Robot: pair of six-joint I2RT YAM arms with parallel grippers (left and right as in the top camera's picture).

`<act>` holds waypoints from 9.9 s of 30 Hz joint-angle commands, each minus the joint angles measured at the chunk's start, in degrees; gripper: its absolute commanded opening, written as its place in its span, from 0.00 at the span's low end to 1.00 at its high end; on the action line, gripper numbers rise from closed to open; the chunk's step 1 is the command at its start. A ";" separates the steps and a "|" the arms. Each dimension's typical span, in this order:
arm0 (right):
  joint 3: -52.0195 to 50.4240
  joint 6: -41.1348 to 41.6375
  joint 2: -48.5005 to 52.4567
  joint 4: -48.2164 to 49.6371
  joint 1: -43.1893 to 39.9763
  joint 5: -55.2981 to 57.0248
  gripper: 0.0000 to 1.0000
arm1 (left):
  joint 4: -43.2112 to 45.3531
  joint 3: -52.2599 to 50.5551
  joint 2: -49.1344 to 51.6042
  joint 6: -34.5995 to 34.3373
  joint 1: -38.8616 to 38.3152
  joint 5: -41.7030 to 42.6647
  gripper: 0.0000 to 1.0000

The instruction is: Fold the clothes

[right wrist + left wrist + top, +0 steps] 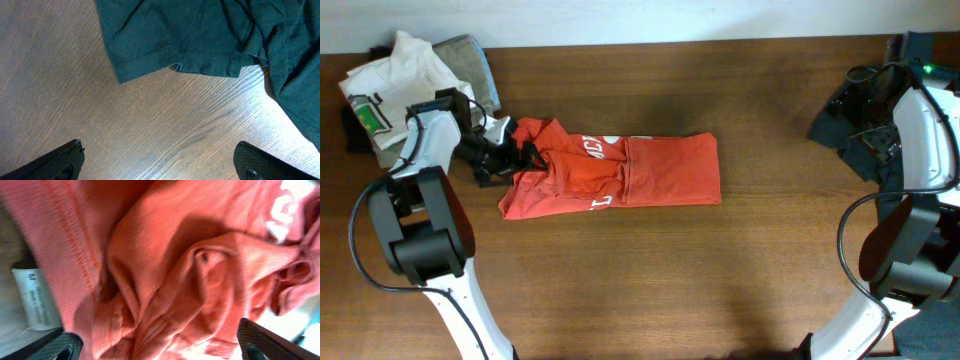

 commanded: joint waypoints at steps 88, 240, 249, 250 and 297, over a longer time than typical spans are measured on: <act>0.37 0.50 -0.17 -0.15 -0.09 0.72 0.99 | -28.50 49.31 6.29 -20.48 -43.71 -35.41 0.01; 0.37 0.50 -0.17 -0.15 -0.09 0.70 0.99 | -14.45 76.08 31.39 -24.92 -48.06 -29.83 0.01; 0.37 0.50 -0.17 -0.15 -0.09 0.70 0.99 | -13.33 71.76 31.10 -24.30 -51.36 -29.92 0.01; 0.37 0.50 -0.17 -0.15 -0.09 0.70 0.99 | -12.50 70.64 31.34 -24.30 -51.60 -30.10 0.01; 0.37 0.50 -0.17 -0.15 -0.09 0.70 0.99 | -17.79 37.31 10.82 -17.77 -47.28 -27.39 0.99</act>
